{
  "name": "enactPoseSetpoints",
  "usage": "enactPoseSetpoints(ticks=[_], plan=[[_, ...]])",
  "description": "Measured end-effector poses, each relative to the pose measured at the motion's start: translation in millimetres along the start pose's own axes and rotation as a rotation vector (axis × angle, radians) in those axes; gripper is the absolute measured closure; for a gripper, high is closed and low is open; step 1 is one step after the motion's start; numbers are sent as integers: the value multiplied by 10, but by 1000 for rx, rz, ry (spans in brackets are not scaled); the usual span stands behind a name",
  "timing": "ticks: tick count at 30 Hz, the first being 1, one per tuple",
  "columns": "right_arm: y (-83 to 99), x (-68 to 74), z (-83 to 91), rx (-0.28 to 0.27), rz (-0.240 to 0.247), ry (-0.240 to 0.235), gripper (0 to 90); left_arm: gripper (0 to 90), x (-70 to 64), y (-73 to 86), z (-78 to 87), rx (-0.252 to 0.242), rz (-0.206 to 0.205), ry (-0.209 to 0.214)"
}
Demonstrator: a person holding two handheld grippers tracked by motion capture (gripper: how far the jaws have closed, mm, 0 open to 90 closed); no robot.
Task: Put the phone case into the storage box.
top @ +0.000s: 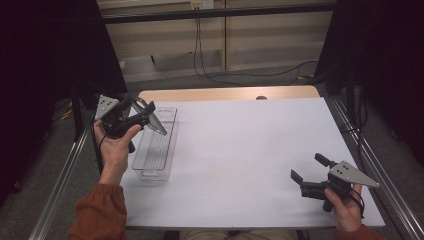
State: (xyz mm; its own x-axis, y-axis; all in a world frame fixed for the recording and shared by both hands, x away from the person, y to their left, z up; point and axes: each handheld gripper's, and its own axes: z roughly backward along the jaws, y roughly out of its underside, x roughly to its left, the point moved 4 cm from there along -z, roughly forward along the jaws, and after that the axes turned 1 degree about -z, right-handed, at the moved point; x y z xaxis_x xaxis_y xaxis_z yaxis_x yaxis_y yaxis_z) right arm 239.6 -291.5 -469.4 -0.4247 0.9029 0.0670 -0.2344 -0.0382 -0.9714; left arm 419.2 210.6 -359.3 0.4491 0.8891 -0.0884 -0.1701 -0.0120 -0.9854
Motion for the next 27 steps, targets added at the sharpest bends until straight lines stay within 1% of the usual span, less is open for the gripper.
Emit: enactPoseSetpoints(ticks=[1,6,7,8,9,10,12,13,14,16,17,19,20,21,23,24,25,27], plan=[[0,2,-1,1,-1,-2,0,133,-2,3,-17,-6,3,7],[0,-5,6,1,1,3,0,133,18,22,-83,-2,-4,-7],[1,-4,7,2,-3,3,0,133,22,26,-93,5,-11,-6],[1,-5,7,2,-2,2,0,133,23,27,-106,0,-10,-13],[0,-5,7,1,-2,3,0,133,20,30,-120,0,-9,-12],[0,-6,6,0,0,3,0,133,24,32,-133,7,-14,-21],[1,-2,3,2,-1,-2,0,133,20,37,-163,4,-13,-16],[2,-3,1,2,1,-3,0,133,27,39,-175,9,-20,-21],[2,-3,2,2,1,-2,0,133,25,39,-191,5,-19,-21],[2,0,-1,-1,2,-2,0,133,35,46,-216,16,-26,-32],[1,2,1,0,-2,-2,0,133,35,48,-233,10,-25,-28],[1,4,1,0,-1,-2,0,133,42,57,-258,14,-31,-33],[1,2,1,0,0,-1,0,133,41,61,-268,15,-28,-38],[1,1,0,-1,1,-1,0,133,47,67,-279,19,-36,-38],[2,3,5,1,-1,-3,0,133,46,79,-305,21,-35,-42],[3,5,5,2,-2,-6,0,133,51,85,-314,32,-41,-47],[2,2,2,-1,2,-5,0,133,49,87,-329,22,-36,-43],[1,3,1,-2,-4,0,0,133,47,91,-351,24,-33,-50]])
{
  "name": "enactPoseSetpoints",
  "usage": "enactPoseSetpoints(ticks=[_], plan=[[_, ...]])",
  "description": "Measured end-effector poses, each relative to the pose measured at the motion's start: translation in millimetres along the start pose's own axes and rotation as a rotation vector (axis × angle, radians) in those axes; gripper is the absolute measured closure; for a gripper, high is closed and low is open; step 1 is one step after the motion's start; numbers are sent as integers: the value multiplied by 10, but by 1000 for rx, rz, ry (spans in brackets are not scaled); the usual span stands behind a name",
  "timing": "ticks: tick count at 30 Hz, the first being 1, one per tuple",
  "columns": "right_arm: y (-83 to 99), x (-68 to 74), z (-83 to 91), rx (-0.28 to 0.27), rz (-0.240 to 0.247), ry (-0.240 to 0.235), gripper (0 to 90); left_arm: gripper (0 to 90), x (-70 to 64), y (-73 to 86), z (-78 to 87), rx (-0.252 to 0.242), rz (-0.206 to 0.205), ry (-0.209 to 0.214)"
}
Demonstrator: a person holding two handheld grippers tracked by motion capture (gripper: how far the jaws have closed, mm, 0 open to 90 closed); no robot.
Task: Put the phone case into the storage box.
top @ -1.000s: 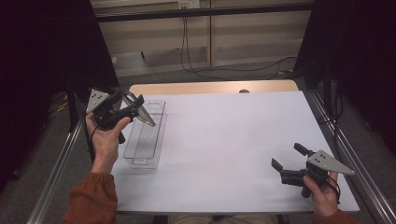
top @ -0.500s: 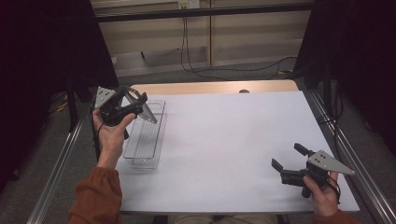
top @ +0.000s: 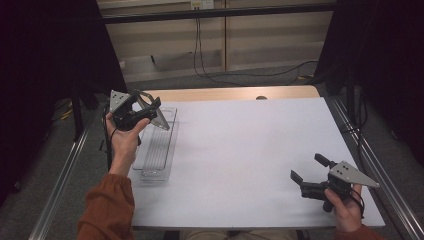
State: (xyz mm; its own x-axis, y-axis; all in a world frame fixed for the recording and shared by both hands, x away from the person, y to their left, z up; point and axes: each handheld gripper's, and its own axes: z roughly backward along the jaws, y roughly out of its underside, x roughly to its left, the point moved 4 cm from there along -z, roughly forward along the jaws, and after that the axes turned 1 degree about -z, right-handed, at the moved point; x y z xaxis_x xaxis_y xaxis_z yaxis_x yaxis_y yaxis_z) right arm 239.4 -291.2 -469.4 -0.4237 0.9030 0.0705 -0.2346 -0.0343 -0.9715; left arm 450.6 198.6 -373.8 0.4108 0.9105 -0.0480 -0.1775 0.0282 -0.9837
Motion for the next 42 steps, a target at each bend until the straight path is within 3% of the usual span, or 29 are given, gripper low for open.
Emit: enactPoseSetpoints(ticks=[21,23,24,36,42], plan=[[6,-2,6,7,7,-9,0,132,85,67,-249,34,-20,-43],[6,1,2,8,4,-4,0,132,86,81,-275,31,-18,-31],[6,3,3,7,3,-6,0,132,86,88,-284,37,-15,-47],[9,-2,-3,10,8,-4,0,131,114,155,-438,32,-18,-46],[12,-5,1,9,10,-10,0,131,171,202,-492,43,-19,-72]])
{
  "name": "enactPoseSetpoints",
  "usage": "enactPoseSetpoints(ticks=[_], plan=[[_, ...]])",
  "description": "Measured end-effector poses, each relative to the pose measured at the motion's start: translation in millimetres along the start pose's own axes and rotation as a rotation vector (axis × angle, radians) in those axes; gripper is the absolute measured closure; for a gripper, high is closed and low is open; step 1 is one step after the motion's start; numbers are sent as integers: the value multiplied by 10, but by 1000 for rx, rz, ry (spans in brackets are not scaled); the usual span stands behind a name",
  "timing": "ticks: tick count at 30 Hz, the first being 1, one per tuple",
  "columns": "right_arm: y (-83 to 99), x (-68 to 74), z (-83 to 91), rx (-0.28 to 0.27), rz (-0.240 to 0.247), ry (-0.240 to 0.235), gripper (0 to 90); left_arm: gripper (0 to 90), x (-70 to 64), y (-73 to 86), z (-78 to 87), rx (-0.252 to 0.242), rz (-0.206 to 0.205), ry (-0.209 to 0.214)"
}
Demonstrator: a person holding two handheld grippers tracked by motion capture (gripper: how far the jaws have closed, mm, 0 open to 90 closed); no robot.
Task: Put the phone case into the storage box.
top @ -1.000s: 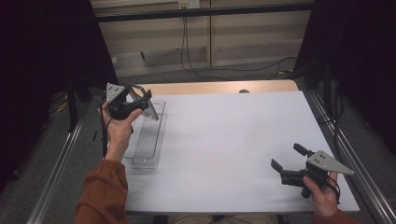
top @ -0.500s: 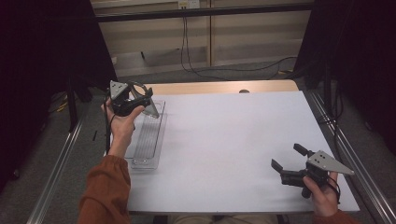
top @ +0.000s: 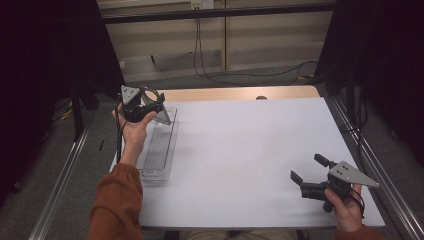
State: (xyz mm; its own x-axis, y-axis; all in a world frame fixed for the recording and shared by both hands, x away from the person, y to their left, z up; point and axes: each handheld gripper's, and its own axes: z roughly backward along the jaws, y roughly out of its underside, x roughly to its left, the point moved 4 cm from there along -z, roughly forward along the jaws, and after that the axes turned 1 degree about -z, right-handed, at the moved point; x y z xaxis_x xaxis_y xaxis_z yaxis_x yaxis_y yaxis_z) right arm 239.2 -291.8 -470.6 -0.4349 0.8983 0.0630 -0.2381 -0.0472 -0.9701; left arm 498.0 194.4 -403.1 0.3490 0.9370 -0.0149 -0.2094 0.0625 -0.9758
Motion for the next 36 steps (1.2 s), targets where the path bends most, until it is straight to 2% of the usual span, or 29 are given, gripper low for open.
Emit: enactPoseSetpoints(ticks=[1,2,3,6,7,8,13,15,18,19,24,27,36], plan=[[-1,1,3,-1,-3,1,0,131,1,10,-9,3,10,-5],[-1,4,6,2,-3,-2,0,131,5,21,-23,5,0,4],[-1,5,6,1,-2,-2,0,131,7,32,-31,15,-3,-4],[-2,8,3,-1,0,-2,0,131,4,64,-66,14,2,4],[-2,11,5,0,1,-5,0,131,3,73,-69,27,-3,-7],[-1,12,3,0,0,-5,0,131,3,78,-83,18,-3,4],[1,9,4,1,2,-6,0,131,-6,112,-124,29,-6,-8],[1,11,4,2,1,-7,0,131,2,128,-144,28,-11,-1],[3,13,0,1,6,-7,0,131,6,148,-166,26,5,-6],[3,13,0,1,4,-8,0,131,11,156,-171,37,-6,-8],[6,15,-6,3,4,-8,0,131,4,170,-208,30,1,-13],[7,19,-10,0,0,-5,0,131,-4,169,-226,30,-11,0],[12,27,-7,8,-11,-9,0,130,-30,201,-291,51,-27,-11]])
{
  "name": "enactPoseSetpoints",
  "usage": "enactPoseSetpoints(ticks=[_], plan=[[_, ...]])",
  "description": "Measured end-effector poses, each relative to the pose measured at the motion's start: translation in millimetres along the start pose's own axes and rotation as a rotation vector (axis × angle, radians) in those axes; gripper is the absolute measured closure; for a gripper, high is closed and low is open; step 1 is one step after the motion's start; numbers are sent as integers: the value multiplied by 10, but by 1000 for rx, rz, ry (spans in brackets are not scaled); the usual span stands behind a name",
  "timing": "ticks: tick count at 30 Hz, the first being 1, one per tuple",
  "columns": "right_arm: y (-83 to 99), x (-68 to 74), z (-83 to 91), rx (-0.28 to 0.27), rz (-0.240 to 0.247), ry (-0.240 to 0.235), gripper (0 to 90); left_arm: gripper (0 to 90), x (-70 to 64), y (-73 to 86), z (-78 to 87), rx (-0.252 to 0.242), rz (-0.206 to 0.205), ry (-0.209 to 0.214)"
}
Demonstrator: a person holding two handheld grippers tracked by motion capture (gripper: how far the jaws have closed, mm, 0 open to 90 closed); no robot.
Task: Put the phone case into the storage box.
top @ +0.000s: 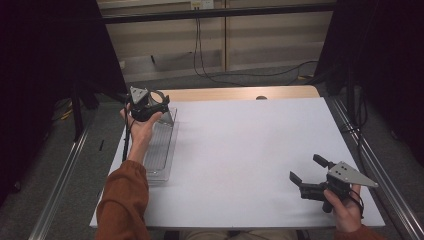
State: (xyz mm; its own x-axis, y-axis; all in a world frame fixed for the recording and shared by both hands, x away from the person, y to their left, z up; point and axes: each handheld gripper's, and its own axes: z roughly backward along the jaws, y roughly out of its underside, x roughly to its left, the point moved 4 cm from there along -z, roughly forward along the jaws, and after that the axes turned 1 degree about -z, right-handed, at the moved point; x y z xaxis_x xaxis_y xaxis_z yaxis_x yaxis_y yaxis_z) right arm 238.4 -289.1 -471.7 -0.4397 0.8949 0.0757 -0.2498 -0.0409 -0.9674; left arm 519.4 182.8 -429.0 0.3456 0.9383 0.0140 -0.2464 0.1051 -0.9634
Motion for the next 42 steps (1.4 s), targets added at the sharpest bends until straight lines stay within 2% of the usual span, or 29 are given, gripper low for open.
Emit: enactPoseSetpoints(ticks=[1,5,8,9,10,11,16,19,24,25,27,28,32,37,42], plan=[[0,-3,-2,-1,3,-1,0,130,-6,2,-13,-8,4,13],[0,-2,-3,-2,4,-2,0,130,2,12,-35,1,3,-5],[3,-5,-5,-2,8,-2,0,129,5,25,-54,-1,12,6],[3,-5,-4,0,9,-4,0,129,17,31,-57,3,1,11],[3,-4,-5,-2,9,-2,0,129,13,37,-60,2,9,5],[1,-3,-6,-4,6,-1,0,129,15,40,-59,13,-1,-5],[6,-4,-6,1,11,-6,0,128,5,48,-65,11,0,6],[6,-2,-6,1,10,-8,0,126,12,47,-61,17,14,-13],[8,0,-7,2,9,-9,0,113,51,58,-83,9,45,22],[7,1,-6,1,9,-10,0,107,52,62,-82,17,41,13],[8,-2,-6,3,7,-8,0,101,54,64,-104,7,41,26],[10,-5,-9,1,6,-4,0,99,49,62,-112,6,46,22],[11,-3,-9,1,8,-7,0,100,32,46,-144,8,17,11],[13,-2,-10,2,6,-9,0,102,29,32,-182,12,35,-15],[13,-1,-8,3,7,-13,0,102,0,21,-236,17,21,-18]])
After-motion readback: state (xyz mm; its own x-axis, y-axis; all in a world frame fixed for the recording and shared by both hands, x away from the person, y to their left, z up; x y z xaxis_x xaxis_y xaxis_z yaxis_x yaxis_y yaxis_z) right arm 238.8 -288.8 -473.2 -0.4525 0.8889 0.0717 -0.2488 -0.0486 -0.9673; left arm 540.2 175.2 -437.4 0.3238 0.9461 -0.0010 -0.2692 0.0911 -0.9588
